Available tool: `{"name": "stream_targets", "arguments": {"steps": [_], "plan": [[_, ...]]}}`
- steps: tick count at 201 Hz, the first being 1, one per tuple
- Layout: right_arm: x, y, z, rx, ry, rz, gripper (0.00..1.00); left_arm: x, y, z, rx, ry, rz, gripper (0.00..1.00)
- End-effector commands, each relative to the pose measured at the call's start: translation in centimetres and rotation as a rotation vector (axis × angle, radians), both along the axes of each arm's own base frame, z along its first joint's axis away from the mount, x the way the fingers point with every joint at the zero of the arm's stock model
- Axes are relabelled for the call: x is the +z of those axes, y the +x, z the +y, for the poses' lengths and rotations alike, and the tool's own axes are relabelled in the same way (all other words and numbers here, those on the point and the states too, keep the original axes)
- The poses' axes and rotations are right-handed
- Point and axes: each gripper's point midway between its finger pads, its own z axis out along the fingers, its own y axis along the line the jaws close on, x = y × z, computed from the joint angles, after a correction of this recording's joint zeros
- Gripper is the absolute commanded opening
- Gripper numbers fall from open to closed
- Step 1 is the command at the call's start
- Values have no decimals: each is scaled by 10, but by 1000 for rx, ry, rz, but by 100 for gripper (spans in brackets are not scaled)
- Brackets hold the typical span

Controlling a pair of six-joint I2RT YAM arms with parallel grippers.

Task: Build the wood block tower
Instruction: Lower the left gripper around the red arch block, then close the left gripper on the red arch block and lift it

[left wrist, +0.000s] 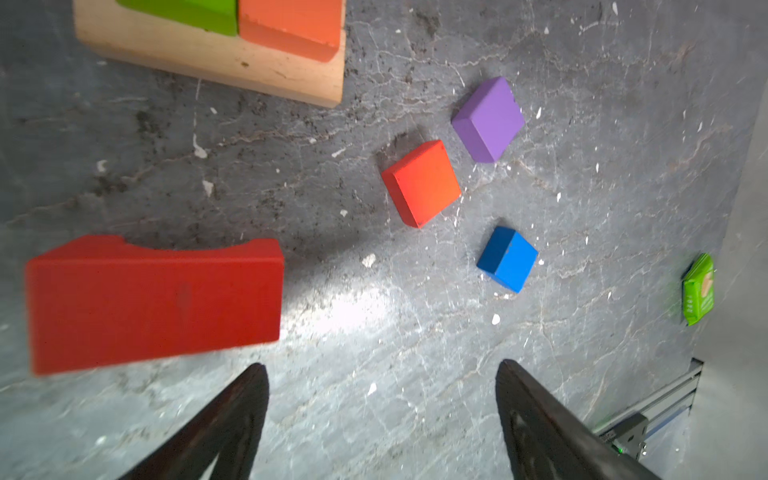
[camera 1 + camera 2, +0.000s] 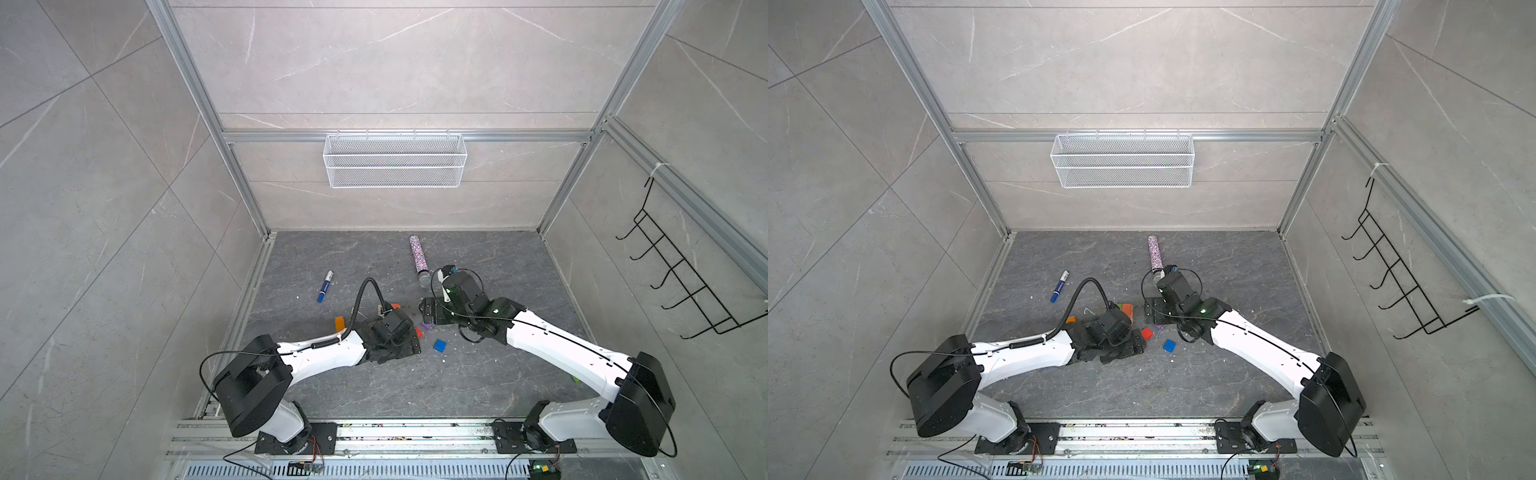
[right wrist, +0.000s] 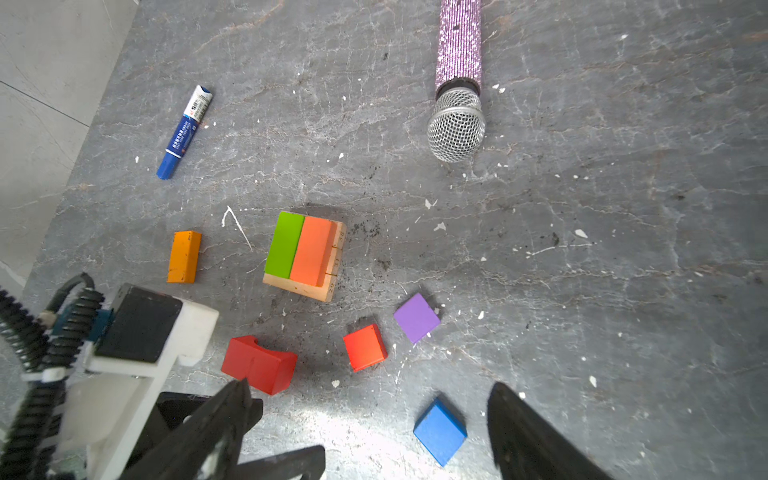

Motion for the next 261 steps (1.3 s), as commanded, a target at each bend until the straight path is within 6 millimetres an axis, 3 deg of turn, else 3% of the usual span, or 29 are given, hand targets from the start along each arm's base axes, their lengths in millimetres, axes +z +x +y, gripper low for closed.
{"name": "stream_targets", "arguments": {"steps": [1,38,73,135,154,203,261], "plan": [[9,-3,-10,-25,-3,-13,89,22,-7,20,-41,94,-21,88],[8,-7,-18,-22,-32,-22,94,37,-7,40,-92,198,-46,93],[6,-8,-31,-33,-101,-36,99,37,0,53,-108,232,-35,95],[16,-18,-30,73,-97,-108,100,30,19,74,-153,292,-20,94],[14,-25,-20,146,-64,-103,100,21,22,77,-157,316,1,94],[12,-28,-3,192,-40,-24,98,7,31,67,-152,295,23,92],[21,-26,4,206,12,-66,97,-8,40,56,-138,284,36,89]]}}
